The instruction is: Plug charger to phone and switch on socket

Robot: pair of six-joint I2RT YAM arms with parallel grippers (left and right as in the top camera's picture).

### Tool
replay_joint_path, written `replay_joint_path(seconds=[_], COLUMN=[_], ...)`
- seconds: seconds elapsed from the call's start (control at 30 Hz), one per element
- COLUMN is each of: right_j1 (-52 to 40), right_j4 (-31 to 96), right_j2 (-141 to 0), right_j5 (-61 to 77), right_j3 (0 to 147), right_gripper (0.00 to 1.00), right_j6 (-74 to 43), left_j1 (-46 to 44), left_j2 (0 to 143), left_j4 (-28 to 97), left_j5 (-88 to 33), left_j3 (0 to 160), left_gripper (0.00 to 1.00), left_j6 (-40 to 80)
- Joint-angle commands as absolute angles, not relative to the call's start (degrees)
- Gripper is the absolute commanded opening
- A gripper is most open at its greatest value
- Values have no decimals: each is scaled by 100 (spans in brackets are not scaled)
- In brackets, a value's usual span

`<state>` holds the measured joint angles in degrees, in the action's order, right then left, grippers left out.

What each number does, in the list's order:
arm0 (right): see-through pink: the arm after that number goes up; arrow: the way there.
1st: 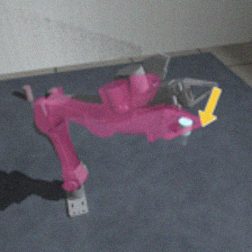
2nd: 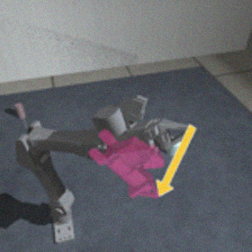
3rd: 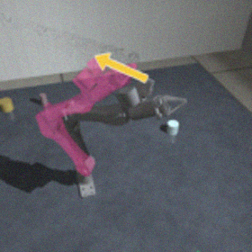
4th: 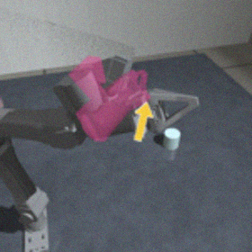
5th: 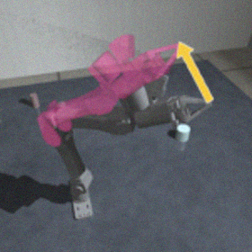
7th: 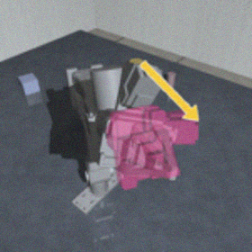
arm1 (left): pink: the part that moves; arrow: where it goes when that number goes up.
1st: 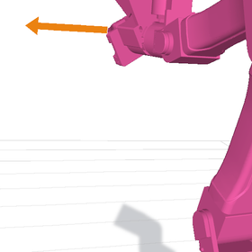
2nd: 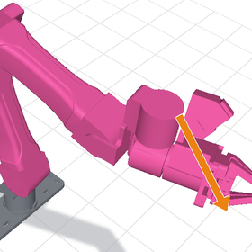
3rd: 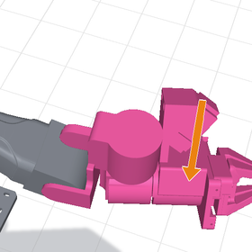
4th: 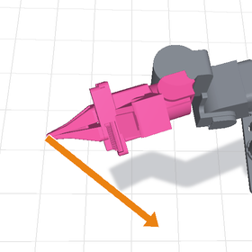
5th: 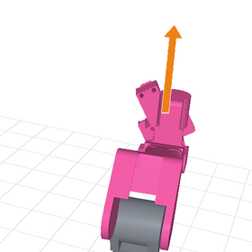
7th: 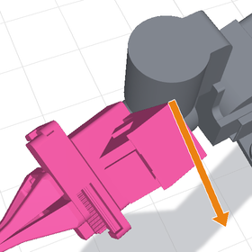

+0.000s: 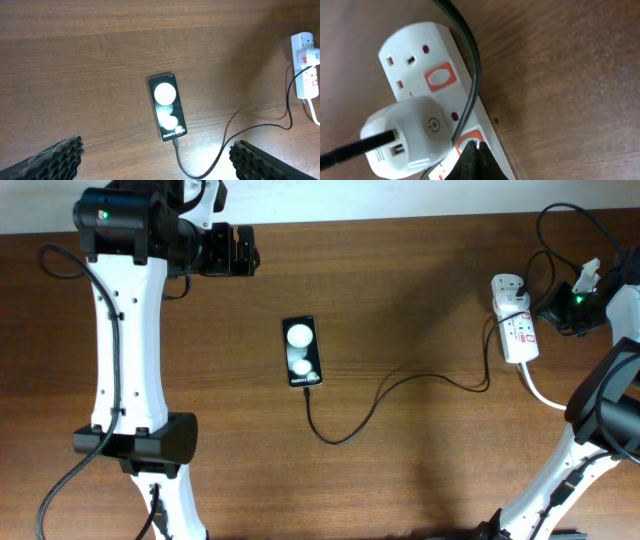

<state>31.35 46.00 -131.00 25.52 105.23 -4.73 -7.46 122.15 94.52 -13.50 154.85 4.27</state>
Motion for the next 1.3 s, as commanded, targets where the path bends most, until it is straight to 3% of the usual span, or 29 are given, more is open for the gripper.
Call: replay_joint_path(seconds=[0.0,1.27], right_j1=[3120,2451], right_j4=[4552,4886], right_j2=[-13176,-13541], right_j5=[2744,2486], right_j3=[10628,10438], right_gripper=[4,4], right_j6=[-517,-1125], left_j1=[-733,-733], left_j2=[12138,12138], left_j4=[9443,9443], left_j5=[-1411,-1411], left_j3=[15552,15552], left_gripper=[99,99], left_j6=[399,399])
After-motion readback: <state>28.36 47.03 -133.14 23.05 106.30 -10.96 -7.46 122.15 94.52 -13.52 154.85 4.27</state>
